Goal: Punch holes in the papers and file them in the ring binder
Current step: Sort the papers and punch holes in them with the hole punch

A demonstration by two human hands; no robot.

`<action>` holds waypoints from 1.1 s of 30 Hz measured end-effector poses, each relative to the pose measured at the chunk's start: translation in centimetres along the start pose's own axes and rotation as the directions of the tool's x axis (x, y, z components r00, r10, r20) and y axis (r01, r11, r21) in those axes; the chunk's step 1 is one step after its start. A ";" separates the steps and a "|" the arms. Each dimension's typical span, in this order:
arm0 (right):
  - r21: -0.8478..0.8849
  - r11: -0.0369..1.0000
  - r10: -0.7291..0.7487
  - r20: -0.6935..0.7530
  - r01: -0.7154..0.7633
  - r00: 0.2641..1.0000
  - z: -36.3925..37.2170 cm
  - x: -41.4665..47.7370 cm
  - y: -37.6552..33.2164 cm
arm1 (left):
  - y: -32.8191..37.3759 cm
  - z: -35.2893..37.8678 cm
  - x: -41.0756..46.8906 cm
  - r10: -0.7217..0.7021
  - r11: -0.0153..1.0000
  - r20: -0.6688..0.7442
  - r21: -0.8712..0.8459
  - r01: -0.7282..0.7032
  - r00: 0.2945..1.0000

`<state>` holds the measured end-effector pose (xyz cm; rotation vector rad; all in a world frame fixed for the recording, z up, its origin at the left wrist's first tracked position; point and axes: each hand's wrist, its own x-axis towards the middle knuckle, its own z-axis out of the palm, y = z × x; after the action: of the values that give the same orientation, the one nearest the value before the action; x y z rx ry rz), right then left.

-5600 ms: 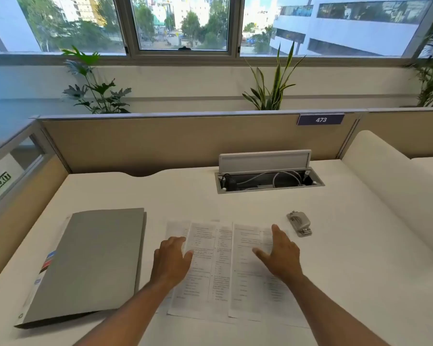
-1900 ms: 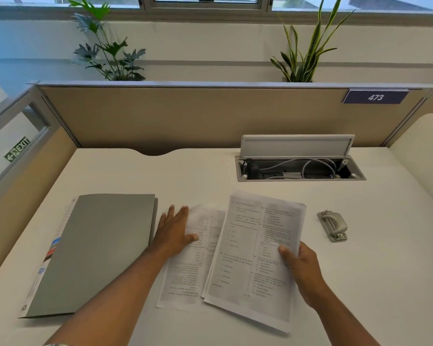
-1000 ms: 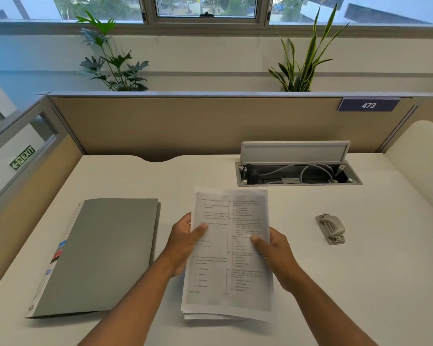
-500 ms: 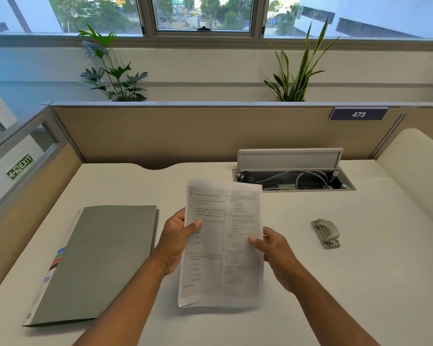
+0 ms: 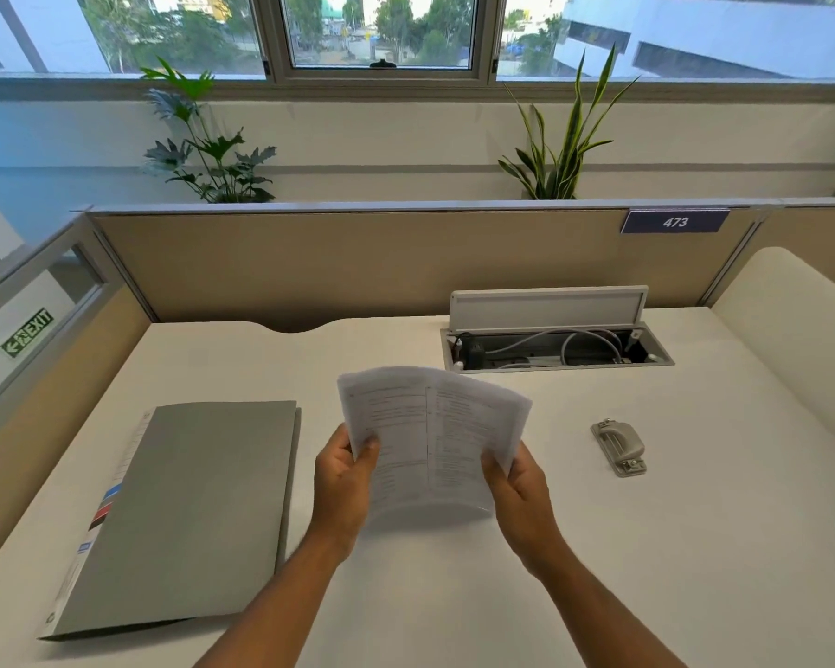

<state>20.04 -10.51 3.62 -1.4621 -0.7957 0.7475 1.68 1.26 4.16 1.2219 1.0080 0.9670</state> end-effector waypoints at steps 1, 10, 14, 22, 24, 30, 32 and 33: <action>-0.012 1.000 0.002 -0.004 -0.002 1.000 0.2 -0.3 0.4 | -0.6 0.2 -0.5 -0.026 0.999 -0.008 -0.026 0.026 1.000; -0.040 0.999 0.004 -0.020 -0.005 1.000 -0.1 -0.5 0.2 | -1.0 0.6 -1.6 -0.025 0.999 0.012 -0.026 0.025 1.000; -0.043 0.998 0.048 0.011 -0.048 0.999 -0.1 -1.0 1.0 | -1.7 1.0 -2.2 -0.079 0.996 0.019 -0.035 0.079 0.997; -0.134 0.991 0.006 -0.058 -0.014 0.998 -1.9 0.2 -0.5 | -0.2 0.5 -1.0 -0.035 0.992 0.063 0.126 0.027 0.997; -0.292 0.955 -0.105 -0.166 0.053 0.981 -2.6 0.9 -2.4 | 1.2 -0.2 0.0 -0.019 0.974 0.119 0.226 -0.008 0.993; -0.782 0.361 -0.679 0.154 0.509 0.718 -1.7 1.6 -12.7 | 5.1 -1.2 2.7 0.013 0.563 0.341 0.774 -0.288 0.940; -0.799 0.094 -0.588 0.436 0.594 0.681 -0.1 1.8 -14.9 | 6.9 -0.5 2.7 -0.021 0.340 0.422 0.856 -0.390 0.906; -0.799 -0.007 -0.498 0.525 0.602 0.690 0.7 2.0 -15.4 | 7.7 0.0 2.6 -0.040 0.242 0.457 0.867 -0.435 0.888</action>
<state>19.87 -8.26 18.96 -1.8758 -2.0183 -0.5354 2.10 4.46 11.66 2.5585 1.1239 0.0854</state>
